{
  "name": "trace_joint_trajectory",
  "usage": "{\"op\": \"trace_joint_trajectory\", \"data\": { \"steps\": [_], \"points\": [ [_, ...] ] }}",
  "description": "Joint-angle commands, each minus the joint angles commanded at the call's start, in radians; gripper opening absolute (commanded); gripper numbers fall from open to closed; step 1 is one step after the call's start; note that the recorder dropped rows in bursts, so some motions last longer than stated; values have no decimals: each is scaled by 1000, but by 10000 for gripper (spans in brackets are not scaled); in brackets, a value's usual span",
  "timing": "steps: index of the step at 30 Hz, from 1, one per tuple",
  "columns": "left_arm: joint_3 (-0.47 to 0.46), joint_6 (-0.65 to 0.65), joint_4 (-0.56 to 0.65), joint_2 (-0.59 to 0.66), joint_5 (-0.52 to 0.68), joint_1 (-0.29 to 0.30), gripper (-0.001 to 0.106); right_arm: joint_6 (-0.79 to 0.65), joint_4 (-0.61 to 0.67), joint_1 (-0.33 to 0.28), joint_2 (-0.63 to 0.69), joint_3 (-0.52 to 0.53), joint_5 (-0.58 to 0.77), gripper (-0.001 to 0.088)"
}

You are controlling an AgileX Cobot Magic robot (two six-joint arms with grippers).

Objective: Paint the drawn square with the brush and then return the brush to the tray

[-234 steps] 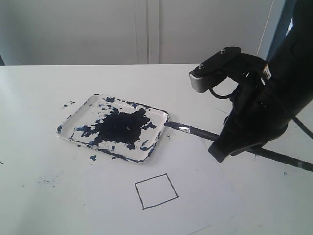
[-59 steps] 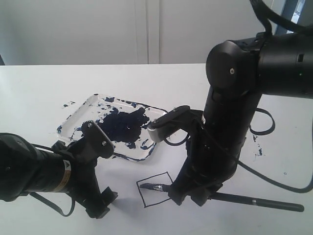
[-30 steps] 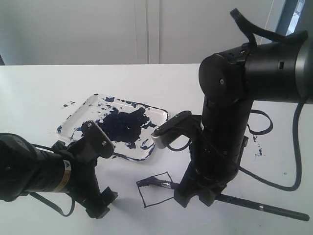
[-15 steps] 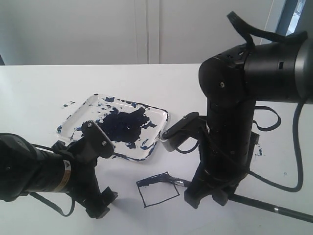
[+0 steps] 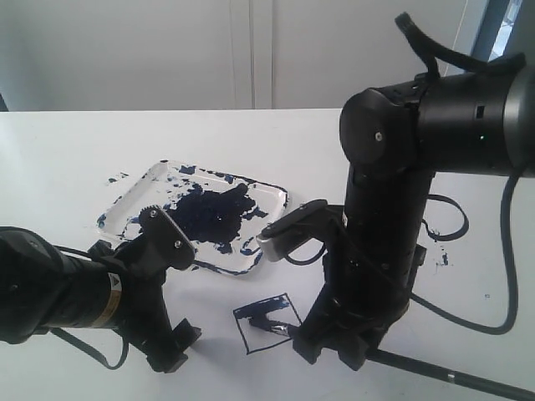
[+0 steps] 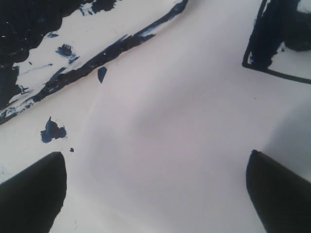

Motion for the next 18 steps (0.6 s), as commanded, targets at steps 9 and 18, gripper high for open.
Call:
{"op": "trace_joint_trajectory", "data": {
  "steps": [9, 18],
  "points": [
    [0, 0, 0, 0, 0, 0, 1011, -20, 6, 0, 6, 0, -14, 0],
    [0, 0, 0, 0, 0, 0, 1011, 92, -190, 0, 6, 0, 14, 0]
  ]
}}
